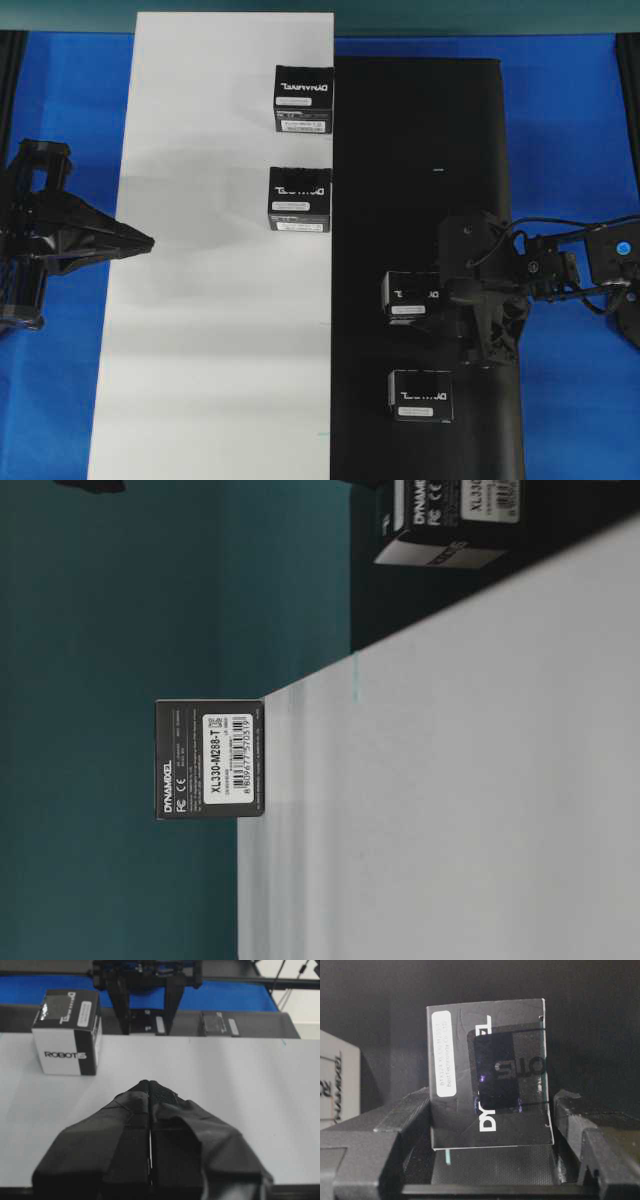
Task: Place the box from the black base onto the white base.
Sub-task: 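Close the right gripper on the box and lift it, then carry the held box left onto the white base below the other boxes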
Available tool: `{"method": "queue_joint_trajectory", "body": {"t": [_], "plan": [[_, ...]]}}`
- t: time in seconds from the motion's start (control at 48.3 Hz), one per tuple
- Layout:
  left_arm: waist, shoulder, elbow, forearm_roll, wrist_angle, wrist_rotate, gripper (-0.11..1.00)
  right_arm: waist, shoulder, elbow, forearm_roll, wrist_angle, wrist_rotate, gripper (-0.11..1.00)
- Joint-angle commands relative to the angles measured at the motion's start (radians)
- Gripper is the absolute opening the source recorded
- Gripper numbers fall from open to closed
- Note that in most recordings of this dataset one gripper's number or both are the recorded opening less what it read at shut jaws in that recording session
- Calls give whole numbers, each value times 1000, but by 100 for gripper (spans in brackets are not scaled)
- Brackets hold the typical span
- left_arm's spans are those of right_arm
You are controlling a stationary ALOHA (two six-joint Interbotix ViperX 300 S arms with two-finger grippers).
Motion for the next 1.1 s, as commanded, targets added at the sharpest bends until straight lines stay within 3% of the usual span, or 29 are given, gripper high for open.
{"method": "queue_joint_trajectory", "body": {"t": [0.0, 0.414, 1.076], "plan": [[2, 2, -21, 0, -5, -2, -6, 2, -26, -34, 2, 0, 0, 58], [2, 2, -23, 2, -5, -2, -6, 14, -107, -167, -2, 92, -6, 58], [0, -2, -21, 0, -5, -3, -6, 32, 60, -456, -3, 304, -2, 58]]}}
